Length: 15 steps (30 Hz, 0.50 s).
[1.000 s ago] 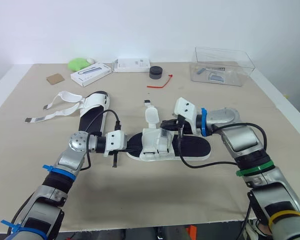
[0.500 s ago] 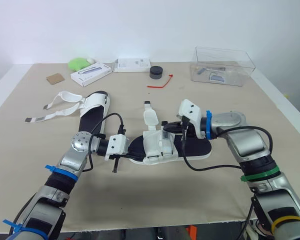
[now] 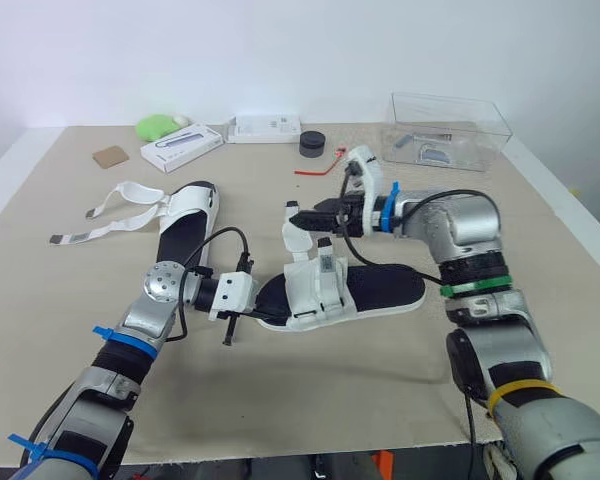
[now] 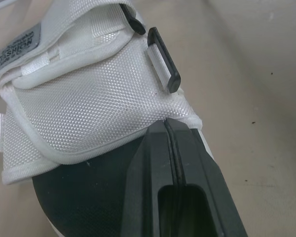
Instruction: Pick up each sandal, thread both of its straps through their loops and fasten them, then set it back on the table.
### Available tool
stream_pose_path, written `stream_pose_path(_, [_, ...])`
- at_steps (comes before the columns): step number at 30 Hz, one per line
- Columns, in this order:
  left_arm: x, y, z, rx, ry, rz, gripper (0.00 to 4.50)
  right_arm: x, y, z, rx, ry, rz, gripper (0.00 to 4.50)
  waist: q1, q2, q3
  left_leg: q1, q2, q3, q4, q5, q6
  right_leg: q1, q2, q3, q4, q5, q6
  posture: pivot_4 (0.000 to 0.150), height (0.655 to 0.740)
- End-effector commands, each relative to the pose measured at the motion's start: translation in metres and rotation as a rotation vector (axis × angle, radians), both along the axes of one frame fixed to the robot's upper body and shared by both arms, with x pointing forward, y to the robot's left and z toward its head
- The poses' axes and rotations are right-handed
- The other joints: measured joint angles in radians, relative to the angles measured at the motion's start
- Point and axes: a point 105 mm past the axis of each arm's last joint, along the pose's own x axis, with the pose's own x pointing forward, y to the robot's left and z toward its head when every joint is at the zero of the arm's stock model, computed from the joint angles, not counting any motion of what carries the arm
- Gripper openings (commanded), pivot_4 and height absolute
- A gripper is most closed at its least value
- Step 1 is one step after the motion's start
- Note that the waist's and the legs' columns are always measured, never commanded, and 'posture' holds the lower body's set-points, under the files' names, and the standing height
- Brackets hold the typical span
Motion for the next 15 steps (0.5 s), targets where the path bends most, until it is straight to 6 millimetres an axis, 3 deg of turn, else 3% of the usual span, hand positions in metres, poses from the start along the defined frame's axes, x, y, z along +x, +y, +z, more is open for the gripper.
stream_pose_path(1, [0.001, 0.002, 0.000, 0.017, -0.009, 0.007, 0.00, 0.011, 0.000, 0.003, -0.022, -0.015, -0.037, 4.47, 0.000, 0.000, 0.000, -0.001, 0.000, 0.000, 0.000, 0.000, 0.000, 0.000, 0.000, 0.000, 0.000, 0.000, 0.000, 0.150, 0.7400])
stream_pose_path(8, [0.003, 0.010, 0.001, 0.022, -0.023, 0.040, 0.00, 0.019, 0.010, -0.010, -0.036, 0.084, -0.022, 4.47, -0.008, 0.000, 0.000, -0.001, 0.000, -0.001, 0.000, 0.000, 0.000, -0.001, 0.000, -0.001, 0.000, 0.000, 0.000, 0.150, 0.7400])
stream_pose_path(15, [0.001, 0.010, -0.002, 0.019, -0.025, 0.059, 0.00, 0.011, 0.039, 0.014, 0.140, 0.195, 0.070, 4.47, -0.021, 0.001, 0.000, -0.001, 0.001, -0.001, 0.000, 0.000, 0.000, -0.001, 0.000, -0.001, 0.001, 0.000, 0.000, 0.150, 0.7400])
